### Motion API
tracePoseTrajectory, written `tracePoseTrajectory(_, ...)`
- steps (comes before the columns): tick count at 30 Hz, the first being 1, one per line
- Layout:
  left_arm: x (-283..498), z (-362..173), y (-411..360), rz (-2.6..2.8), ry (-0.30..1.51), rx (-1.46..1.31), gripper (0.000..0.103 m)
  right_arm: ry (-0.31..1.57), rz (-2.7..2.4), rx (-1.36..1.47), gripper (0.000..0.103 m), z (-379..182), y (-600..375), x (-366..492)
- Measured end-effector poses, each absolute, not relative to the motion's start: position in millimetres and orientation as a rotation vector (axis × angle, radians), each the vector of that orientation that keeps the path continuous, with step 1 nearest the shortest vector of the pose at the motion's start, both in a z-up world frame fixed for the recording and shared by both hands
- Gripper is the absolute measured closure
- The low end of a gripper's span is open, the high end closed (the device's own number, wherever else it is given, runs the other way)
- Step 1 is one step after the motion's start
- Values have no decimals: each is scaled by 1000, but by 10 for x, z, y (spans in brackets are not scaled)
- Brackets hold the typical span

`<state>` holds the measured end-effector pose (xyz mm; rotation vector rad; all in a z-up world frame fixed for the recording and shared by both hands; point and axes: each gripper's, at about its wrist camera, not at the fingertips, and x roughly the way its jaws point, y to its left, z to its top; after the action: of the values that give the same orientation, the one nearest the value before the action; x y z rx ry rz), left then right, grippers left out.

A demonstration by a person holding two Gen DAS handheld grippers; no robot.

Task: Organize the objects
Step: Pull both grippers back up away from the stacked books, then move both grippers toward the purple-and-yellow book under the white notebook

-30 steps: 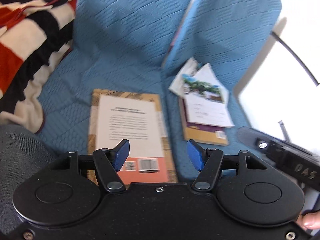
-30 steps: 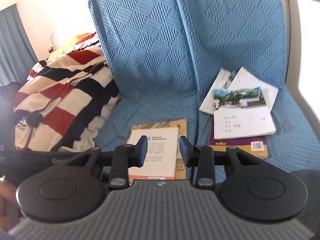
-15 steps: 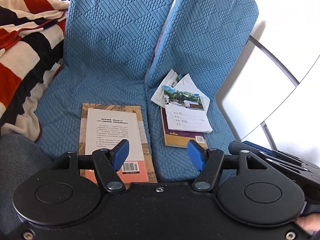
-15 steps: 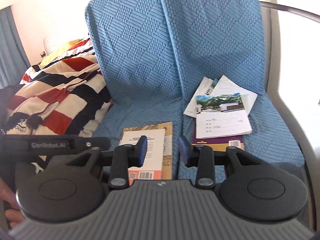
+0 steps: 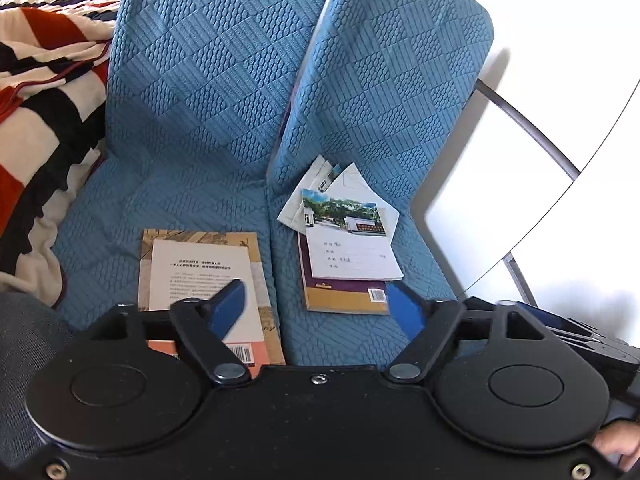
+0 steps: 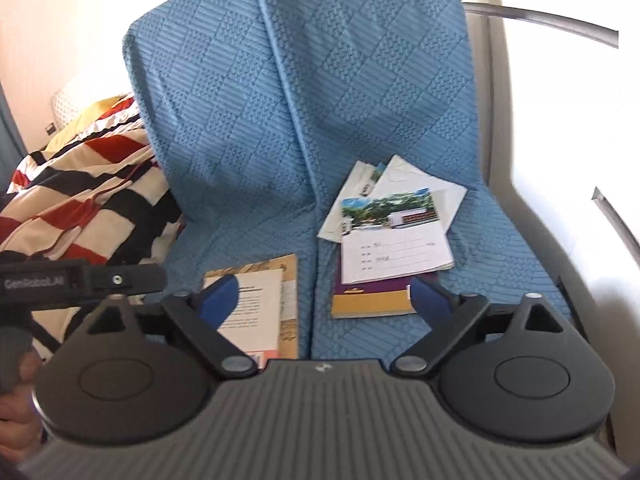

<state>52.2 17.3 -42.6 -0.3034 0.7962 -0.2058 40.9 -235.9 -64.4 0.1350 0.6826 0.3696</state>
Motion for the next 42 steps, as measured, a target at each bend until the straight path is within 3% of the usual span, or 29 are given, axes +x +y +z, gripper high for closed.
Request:
tracePoseTrajectory(4,570,-423,76,-213,793,-287,2,684,336,136,0,-666,-2457,450)
tracePoseTrajectory(15,741,-504,-180,-236,786,-248,1,703,301,151,0,-789,-2658,516)
tracePoseTrajectory(30,1195,-1018,-709,-265,855,-218,1,738,250,202,0,-1258,-3135,681)
tracePoseTrajectory(42,1606,-1423,-707,-148,927,-248,4,784,218,267,2,-1684,-3136,1156)
